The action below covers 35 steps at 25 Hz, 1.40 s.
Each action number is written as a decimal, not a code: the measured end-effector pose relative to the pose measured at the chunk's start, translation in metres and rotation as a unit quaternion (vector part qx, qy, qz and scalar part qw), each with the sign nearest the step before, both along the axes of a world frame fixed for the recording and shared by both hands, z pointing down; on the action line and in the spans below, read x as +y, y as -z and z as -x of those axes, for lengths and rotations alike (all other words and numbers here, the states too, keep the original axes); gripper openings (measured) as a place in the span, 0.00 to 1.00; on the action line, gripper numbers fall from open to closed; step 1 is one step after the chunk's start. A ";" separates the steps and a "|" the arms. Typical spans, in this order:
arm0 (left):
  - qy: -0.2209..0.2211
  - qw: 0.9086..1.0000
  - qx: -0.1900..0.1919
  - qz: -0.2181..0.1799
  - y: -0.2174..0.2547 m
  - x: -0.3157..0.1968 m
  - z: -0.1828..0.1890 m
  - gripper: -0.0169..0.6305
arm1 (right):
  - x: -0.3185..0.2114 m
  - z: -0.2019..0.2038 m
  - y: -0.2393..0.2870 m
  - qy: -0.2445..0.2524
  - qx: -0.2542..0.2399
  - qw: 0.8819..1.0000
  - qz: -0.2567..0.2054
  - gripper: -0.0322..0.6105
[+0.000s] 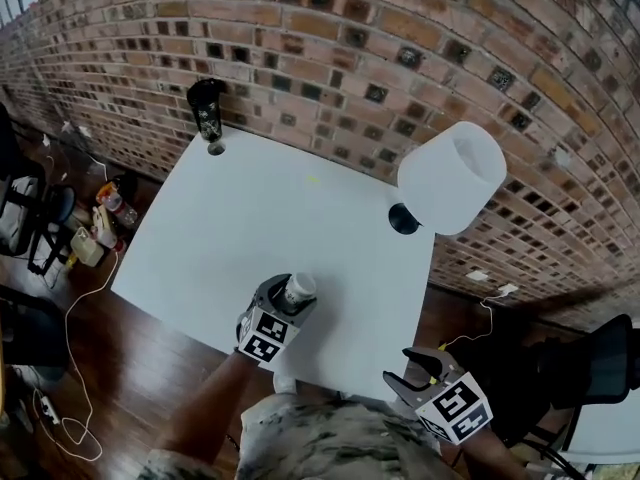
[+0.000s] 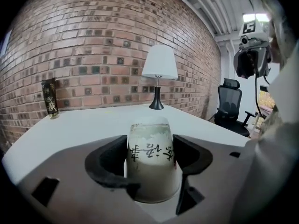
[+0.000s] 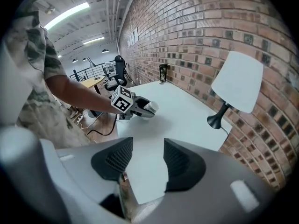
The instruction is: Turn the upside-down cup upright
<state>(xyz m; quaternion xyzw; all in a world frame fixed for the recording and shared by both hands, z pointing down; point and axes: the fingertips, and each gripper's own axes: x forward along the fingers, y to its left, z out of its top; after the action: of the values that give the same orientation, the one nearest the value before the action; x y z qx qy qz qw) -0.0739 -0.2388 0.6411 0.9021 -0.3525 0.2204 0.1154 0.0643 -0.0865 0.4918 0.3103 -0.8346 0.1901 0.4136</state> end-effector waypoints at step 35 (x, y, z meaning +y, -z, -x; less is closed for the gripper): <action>0.078 0.996 -0.035 -0.023 0.066 0.108 0.039 0.64 | 0.038 -0.008 0.001 0.103 -0.043 0.994 -0.019 0.38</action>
<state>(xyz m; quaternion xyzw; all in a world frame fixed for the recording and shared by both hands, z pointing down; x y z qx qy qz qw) -0.1129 -0.1307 0.5752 0.8660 -0.4305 0.2343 0.0992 0.0725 -0.0483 0.4910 0.2221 -0.8827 0.1438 0.3884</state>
